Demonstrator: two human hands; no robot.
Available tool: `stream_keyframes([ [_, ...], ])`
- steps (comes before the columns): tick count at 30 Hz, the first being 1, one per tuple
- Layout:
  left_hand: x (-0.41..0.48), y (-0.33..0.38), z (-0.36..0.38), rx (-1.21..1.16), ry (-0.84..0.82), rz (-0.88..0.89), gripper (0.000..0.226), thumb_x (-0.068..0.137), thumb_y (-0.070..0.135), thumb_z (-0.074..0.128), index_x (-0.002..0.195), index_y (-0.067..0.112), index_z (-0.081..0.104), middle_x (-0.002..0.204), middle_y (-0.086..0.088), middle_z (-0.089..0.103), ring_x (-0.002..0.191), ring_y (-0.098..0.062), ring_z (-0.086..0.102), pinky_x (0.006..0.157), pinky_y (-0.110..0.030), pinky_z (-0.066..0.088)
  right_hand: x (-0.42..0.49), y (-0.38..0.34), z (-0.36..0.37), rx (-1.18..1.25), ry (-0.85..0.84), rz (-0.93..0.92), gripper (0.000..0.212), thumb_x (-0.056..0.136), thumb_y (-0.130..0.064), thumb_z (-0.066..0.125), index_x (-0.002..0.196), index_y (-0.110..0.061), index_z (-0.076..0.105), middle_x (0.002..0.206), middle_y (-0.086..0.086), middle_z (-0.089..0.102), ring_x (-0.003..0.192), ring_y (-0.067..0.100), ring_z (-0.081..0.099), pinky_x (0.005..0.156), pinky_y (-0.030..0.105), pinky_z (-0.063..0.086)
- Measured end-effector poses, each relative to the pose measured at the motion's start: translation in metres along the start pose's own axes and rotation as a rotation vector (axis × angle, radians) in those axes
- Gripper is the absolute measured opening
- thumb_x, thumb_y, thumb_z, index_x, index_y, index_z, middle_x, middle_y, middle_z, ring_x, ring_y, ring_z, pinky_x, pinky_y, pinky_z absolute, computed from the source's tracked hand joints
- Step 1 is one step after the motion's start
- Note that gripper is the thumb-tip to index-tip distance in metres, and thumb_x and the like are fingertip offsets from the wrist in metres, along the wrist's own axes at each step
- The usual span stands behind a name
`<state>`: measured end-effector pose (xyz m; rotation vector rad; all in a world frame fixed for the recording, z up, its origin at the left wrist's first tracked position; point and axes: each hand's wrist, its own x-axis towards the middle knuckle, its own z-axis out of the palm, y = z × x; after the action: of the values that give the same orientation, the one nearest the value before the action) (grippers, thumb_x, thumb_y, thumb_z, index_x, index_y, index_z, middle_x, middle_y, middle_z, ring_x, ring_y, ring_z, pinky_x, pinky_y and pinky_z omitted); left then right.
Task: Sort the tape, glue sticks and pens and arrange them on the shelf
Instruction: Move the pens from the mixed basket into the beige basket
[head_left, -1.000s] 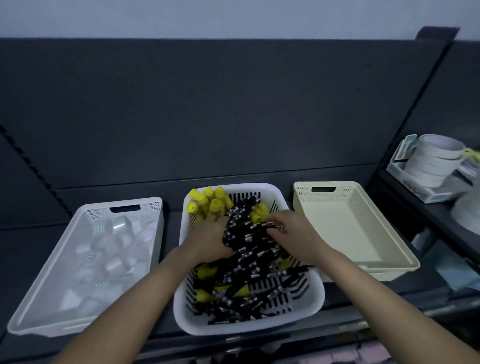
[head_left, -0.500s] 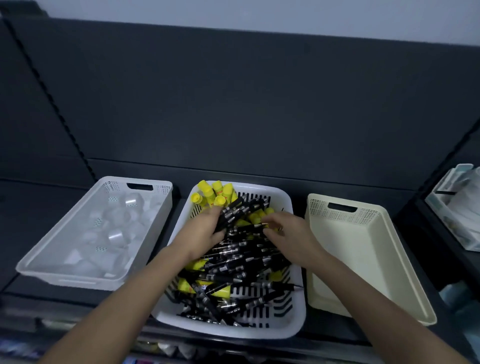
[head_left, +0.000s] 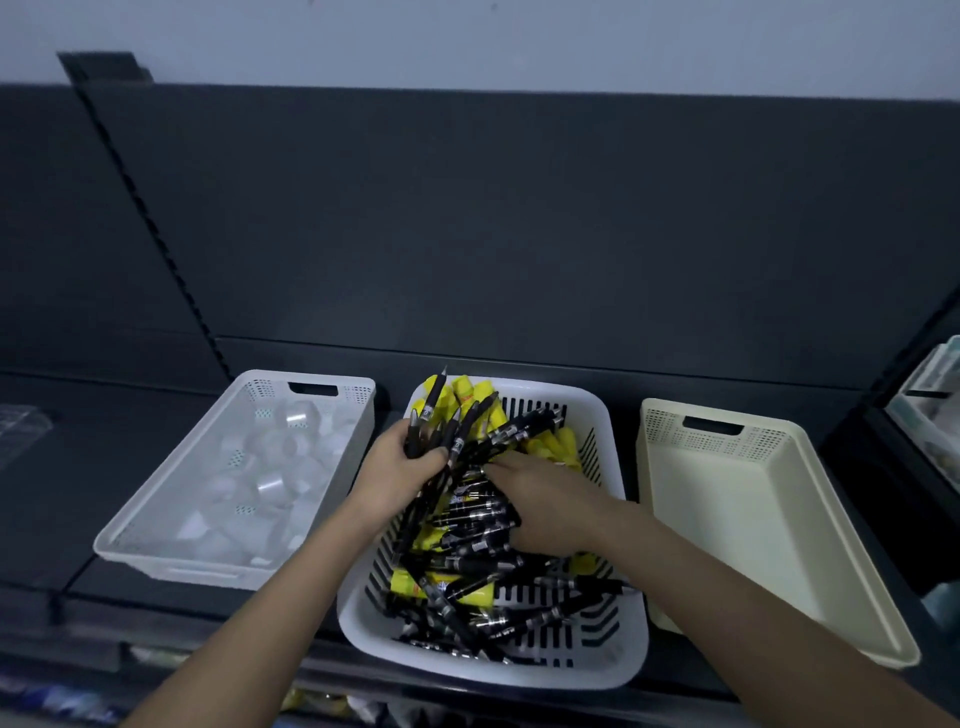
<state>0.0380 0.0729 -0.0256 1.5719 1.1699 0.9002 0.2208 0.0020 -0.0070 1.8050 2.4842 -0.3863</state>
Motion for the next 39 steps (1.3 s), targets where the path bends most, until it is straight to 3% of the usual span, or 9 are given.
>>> stream_keyframes([
  [5,0.001,-0.003,0.001,-0.099,-0.034,-0.034,0.018,0.085,0.004,0.065,0.077,0.019,0.060,0.058,0.013,0.062,0.056,-0.003,0.060,0.053,-0.015,0.046,0.019,-0.005,-0.003,-0.075,-0.119,0.068,0.075,0.077,-0.026,0.067,0.140,-0.004,0.031,0.133,0.015,0.042,0.122,0.030,0.040,0.099,0.042,0.042],
  [11,0.001,-0.008,-0.001,-0.157,-0.065,-0.040,0.008,0.087,0.008,0.063,0.083,0.014,0.061,0.068,0.005,0.062,0.064,-0.011,0.060,0.061,-0.023,0.047,0.024,-0.002,-0.003,-0.041,-0.173,0.172,0.049,0.081,-0.039,0.064,0.118,-0.009,0.050,0.113,0.010,0.045,0.103,0.028,0.047,0.073,0.036,0.044],
  [16,0.000,-0.011,0.000,-0.132,-0.071,-0.032,0.007,0.087,0.014,0.064,0.085,0.012,0.058,0.068,0.003,0.059,0.062,-0.013,0.056,0.060,-0.030,0.045,0.024,-0.004,-0.006,0.028,-0.191,0.175,0.043,0.080,-0.032,0.069,0.112,-0.008,0.053,0.104,0.010,0.054,0.091,0.027,0.054,0.076,0.039,0.051],
  [20,0.001,-0.012,0.000,-0.155,-0.060,-0.022,0.009,0.087,0.015,0.064,0.081,0.023,0.061,0.068,0.009,0.063,0.064,-0.010,0.059,0.062,-0.030,0.047,0.030,-0.014,-0.006,-0.012,-0.232,0.166,0.031,0.079,-0.022,0.068,0.102,-0.008,0.054,0.085,0.007,0.052,0.067,0.020,0.048,0.051,0.030,0.039],
  [23,0.001,-0.012,-0.003,-0.186,-0.048,-0.009,0.011,0.087,0.015,0.063,0.082,0.025,0.062,0.069,0.011,0.064,0.064,-0.006,0.060,0.059,-0.024,0.047,0.032,-0.018,0.000,-0.085,-0.242,0.158,0.021,0.080,-0.021,0.065,0.088,-0.004,0.058,0.080,0.011,0.054,0.064,0.022,0.047,0.052,0.032,0.039],
  [29,-0.002,-0.006,-0.006,-0.212,-0.032,0.035,0.010,0.087,0.014,0.063,0.083,0.022,0.060,0.066,0.011,0.062,0.061,-0.005,0.058,0.055,-0.018,0.045,0.018,-0.010,0.007,-0.071,-0.051,0.143,0.022,0.086,-0.019,0.061,0.099,-0.010,0.046,0.076,0.000,0.040,0.065,0.020,0.040,0.052,0.032,0.032],
  [33,-0.004,0.009,-0.007,-0.214,0.002,0.070,0.003,0.088,0.015,0.061,0.085,0.014,0.059,0.074,-0.006,0.059,0.066,-0.015,0.055,0.061,-0.031,0.043,0.015,-0.002,0.006,-0.044,0.115,0.223,0.029,0.090,-0.015,0.054,0.115,-0.007,0.043,0.083,0.010,0.057,0.071,0.030,0.053,0.051,0.032,0.032],
  [36,0.000,0.022,-0.007,-0.186,0.036,0.122,0.007,0.088,0.013,0.060,0.084,0.013,0.054,0.070,0.000,0.052,0.062,-0.012,0.048,0.059,-0.029,0.040,0.012,0.007,0.001,0.102,0.250,0.312,0.016,0.092,-0.017,0.051,0.107,-0.010,0.046,0.090,0.011,0.062,0.075,0.029,0.056,0.056,0.034,0.040],
  [39,0.005,0.033,0.002,-0.159,0.055,0.153,0.006,0.088,0.014,0.061,0.085,0.017,0.056,0.070,0.004,0.054,0.061,-0.008,0.049,0.053,-0.018,0.041,0.006,0.017,-0.010,0.346,0.403,0.434,0.007,0.093,-0.017,0.049,0.090,-0.016,0.043,0.075,-0.001,0.054,0.067,0.019,0.050,0.051,0.025,0.035],
])
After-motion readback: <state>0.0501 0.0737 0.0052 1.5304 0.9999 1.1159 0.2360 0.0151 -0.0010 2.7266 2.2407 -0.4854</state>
